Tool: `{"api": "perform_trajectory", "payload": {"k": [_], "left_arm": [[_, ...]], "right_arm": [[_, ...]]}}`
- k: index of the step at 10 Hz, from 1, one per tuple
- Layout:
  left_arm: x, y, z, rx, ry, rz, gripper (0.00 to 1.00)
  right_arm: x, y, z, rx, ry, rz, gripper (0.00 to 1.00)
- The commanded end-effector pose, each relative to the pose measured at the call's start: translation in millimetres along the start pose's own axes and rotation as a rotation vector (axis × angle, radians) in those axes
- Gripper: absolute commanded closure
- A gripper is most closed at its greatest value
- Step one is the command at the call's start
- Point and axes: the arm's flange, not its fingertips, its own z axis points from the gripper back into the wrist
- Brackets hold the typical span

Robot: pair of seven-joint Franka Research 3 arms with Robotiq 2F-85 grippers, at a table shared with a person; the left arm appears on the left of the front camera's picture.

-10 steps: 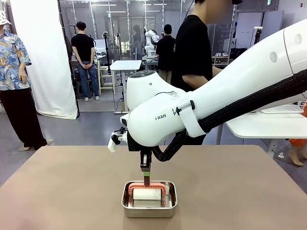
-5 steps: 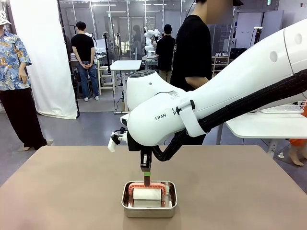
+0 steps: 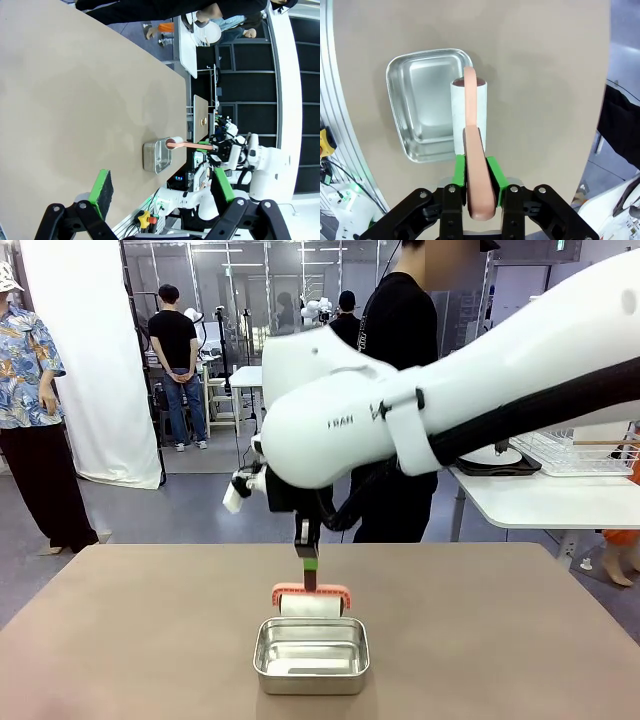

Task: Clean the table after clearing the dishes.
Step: When the right (or left) Handle tray is removed, use the right hand (or left hand) to clean the right (or left) side of the table with the Lint Roller.

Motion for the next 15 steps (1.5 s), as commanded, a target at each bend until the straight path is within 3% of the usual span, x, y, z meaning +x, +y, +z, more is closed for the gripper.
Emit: {"api": "perform_trajectory", "payload": {"k": [1, 6, 12, 13, 15], "left_arm": [[-1, -1, 3, -0.001, -0.004, -0.002, 0.0], [-1, -1, 3, -0.001, -0.004, -0.002, 0.0], [-1, -1, 3, -0.001, -0.004, -0.002, 0.0], [-1, -1, 3, -0.001, -0.004, -0.002, 0.0], [-1, -1, 3, -0.001, -0.004, -0.002, 0.0]], "right_arm": [[-9, -2, 17, 0.016, -0.017, -0.02, 1.0], [-23, -9, 36, 0.047, -0.056, -0.098, 1.0], [-14, -10, 31, 0.023, -0.037, -0.065, 1.0], [-15, -12, 29, 0.034, -0.04, -0.074, 0.77], [-42, -26, 53, 0.153, -0.147, -0.27, 0.77]]}}
